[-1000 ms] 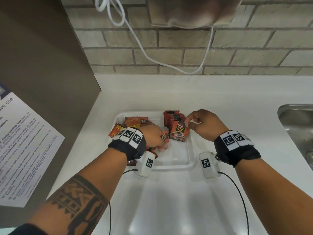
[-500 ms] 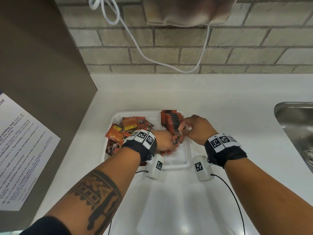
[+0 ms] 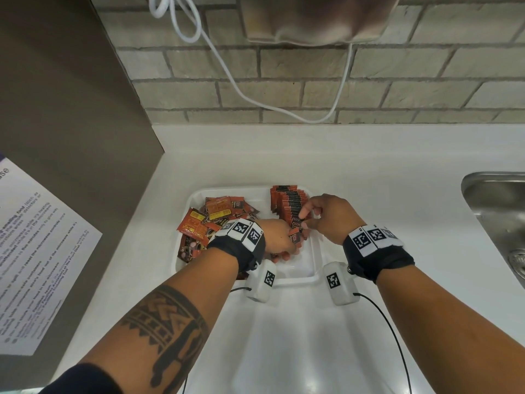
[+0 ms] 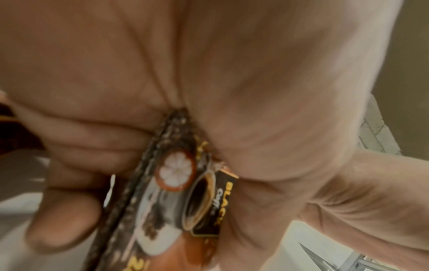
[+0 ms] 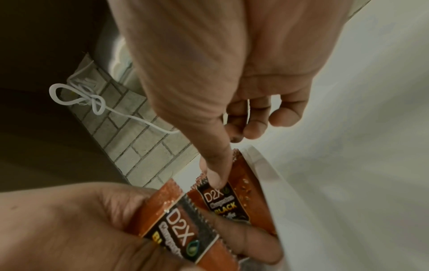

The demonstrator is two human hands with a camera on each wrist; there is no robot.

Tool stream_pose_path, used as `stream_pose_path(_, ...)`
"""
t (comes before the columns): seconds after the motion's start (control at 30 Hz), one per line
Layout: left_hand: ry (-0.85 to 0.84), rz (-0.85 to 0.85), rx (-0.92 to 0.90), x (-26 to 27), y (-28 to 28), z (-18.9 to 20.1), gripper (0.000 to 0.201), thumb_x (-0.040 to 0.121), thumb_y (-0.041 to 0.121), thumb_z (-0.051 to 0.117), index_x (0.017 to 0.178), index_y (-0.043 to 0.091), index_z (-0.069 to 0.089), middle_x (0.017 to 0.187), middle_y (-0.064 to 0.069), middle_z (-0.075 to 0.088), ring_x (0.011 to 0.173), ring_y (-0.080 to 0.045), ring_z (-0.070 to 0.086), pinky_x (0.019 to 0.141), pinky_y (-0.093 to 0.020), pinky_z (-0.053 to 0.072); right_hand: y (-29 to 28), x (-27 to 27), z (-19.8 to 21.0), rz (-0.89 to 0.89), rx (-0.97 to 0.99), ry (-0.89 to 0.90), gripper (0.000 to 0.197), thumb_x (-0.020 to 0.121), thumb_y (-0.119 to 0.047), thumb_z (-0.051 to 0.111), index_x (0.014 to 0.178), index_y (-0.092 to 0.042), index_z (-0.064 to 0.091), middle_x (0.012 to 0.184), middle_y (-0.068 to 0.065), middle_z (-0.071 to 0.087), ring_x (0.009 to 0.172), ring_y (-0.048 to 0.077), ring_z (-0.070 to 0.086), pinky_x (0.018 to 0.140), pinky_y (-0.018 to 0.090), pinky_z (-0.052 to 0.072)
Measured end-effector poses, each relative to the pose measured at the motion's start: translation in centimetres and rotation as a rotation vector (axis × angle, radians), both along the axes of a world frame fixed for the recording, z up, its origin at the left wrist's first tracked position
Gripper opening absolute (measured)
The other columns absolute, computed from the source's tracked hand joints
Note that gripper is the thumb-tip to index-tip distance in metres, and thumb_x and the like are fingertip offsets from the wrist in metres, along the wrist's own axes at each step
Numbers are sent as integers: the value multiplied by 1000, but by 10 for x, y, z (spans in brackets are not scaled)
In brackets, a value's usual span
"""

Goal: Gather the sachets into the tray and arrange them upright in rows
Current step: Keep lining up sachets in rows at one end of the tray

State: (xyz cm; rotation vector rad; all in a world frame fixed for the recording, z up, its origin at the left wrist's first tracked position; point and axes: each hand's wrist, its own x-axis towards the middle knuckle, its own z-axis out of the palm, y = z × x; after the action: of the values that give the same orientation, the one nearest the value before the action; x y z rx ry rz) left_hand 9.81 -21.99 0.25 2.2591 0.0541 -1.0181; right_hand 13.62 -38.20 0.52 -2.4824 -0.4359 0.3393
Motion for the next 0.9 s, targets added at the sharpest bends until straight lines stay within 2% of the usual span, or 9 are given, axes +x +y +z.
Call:
stream_pose_path(0.17, 2, -9, -3, 1, 0, -1, 11, 96, 17, 62, 98, 7, 65, 78, -5, 66, 61, -18, 56, 58, -26, 50, 1, 1, -1, 3, 15, 18, 16, 81, -16, 78, 86, -28, 69, 84, -4, 56, 77, 10, 53, 63, 16, 37)
stream_pose_path(0.27, -8, -38, 13, 1, 0, -2, 10, 96, 19, 61, 93, 9, 65, 75, -2, 66, 60, -17, 57, 57, -25, 51, 1, 1, -1, 4, 29, 34, 16, 80, -16, 79, 86, -28, 70, 86, -2, 57, 77, 11, 53, 64, 16, 38)
stream_pose_path(0.33, -13, -49, 24, 1, 1, -2, 12, 96, 19, 61, 97, 9, 66, 77, -2, 67, 59, -15, 58, 56, -23, 51, 0, 0, -1, 9, 30, 36, 17, 80, -16, 80, 86, -28, 70, 86, -1, 58, 77, 11, 53, 64, 17, 38)
stream_pose_path(0.5, -18, -53, 33, 0, 2, 0, 12, 96, 20, 61, 95, 9, 66, 75, -1, 66, 59, -14, 58, 54, -20, 51, 0, 0, 1, 10, 36, 32, 17, 79, -17, 80, 86, -28, 70, 84, -5, 56, 78, 10, 53, 64, 17, 37)
stream_pose_path(0.63, -25, -61, 38, 1, 4, -2, 18, 96, 24, 63, 93, 8, 68, 79, -1, 69, 65, -16, 62, 67, -27, 58, -2, 2, 2, 16, 48, 16, 18, 80, -16, 80, 87, -29, 69, 81, -9, 53, 76, 7, 51, 63, 15, 35)
stream_pose_path(0.7, -25, -54, 35, 0, 6, -4, 22, 96, 25, 64, 100, 4, 70, 83, -2, 70, 69, -17, 63, 75, -31, 60, -2, 2, 3, 20, 59, 14, 17, 80, -16, 79, 88, -28, 69, 81, -10, 52, 75, 5, 50, 63, 15, 35)
stream_pose_path(0.9, -26, -41, 27, 0, 7, -5, 26, 96, 25, 64, 109, 4, 68, 84, -2, 70, 70, -17, 63, 77, -32, 59, -3, 2, 5, 25, 43, 13, 18, 81, -12, 78, 90, -26, 70, 82, -10, 52, 73, 0, 48, 61, 9, 32)
